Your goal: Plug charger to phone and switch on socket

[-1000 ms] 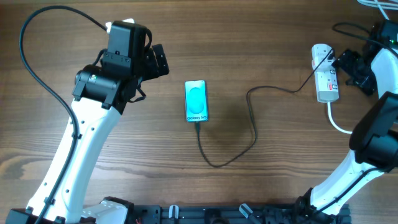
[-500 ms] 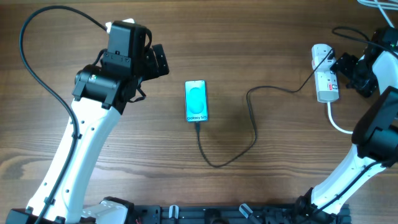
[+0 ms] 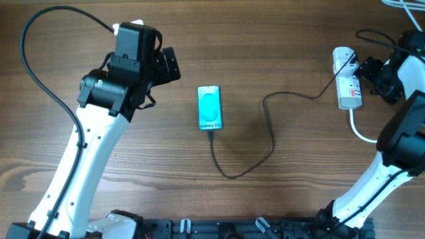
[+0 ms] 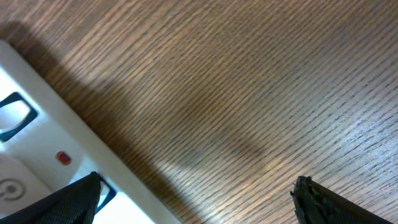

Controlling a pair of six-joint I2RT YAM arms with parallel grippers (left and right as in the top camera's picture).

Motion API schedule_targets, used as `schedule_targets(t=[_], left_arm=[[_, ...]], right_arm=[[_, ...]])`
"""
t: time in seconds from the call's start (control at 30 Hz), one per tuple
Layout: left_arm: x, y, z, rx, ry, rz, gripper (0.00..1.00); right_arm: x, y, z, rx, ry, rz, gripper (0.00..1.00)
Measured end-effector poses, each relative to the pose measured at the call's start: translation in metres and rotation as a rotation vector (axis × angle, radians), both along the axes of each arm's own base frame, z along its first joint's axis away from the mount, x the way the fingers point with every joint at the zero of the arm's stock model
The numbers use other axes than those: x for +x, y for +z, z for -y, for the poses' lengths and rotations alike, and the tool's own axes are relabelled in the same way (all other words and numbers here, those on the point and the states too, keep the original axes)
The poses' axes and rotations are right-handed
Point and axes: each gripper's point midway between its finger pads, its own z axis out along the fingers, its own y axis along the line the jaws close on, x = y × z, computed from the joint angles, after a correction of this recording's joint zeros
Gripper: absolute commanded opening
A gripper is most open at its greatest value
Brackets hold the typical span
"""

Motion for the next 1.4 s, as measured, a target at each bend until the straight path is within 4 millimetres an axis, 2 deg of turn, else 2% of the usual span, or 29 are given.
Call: schedule_targets(t=[0.27,0.7,0.87,0.97,1.03,1.17,1.27,1.4], left_arm=[[0.0,0.0,0.0,0.0,0.0,0.0,1.0],[0.0,0.0,0.0,-0.002,0.002,0.0,1.0],[0.0,0.0,0.0,-0.002,0.002,0.0,1.0],[0.0,0.0,0.0,-0.002,0.003,0.0,1.0],[0.0,0.0,0.0,-0.002,0.002,0.0,1.0],[0.0,0.0,0.0,-0.002,0.002,0.0,1.0],[0.0,0.0,0.0,-0.002,0.003,0.0,1.0],[0.0,0.0,0.0,-0.002,0.003,0.0,1.0]], right_arm=[[0.003,0.0,-0.004,0.035,0.019,0.016,1.0],[-0.002,-0.001,-0.013,0.087,0.034,-0.002,1.0],[-0.014,-0.001,-0.025,0.151,0.017,-0.043,1.0],[-0.027,0.003,-0.027,0.174,-0.014,-0.082,1.0],[-0.036,0.019,-0.023,0.173,-0.046,-0.075,1.0],[-0.05,0.09,-0.026,0.127,-0.059,0.013,1.0],[-0.072,0.143,-0.042,0.104,-0.046,0.06,1.0],[-0.095,0.196,-0.072,0.067,0.006,0.14,1.0]])
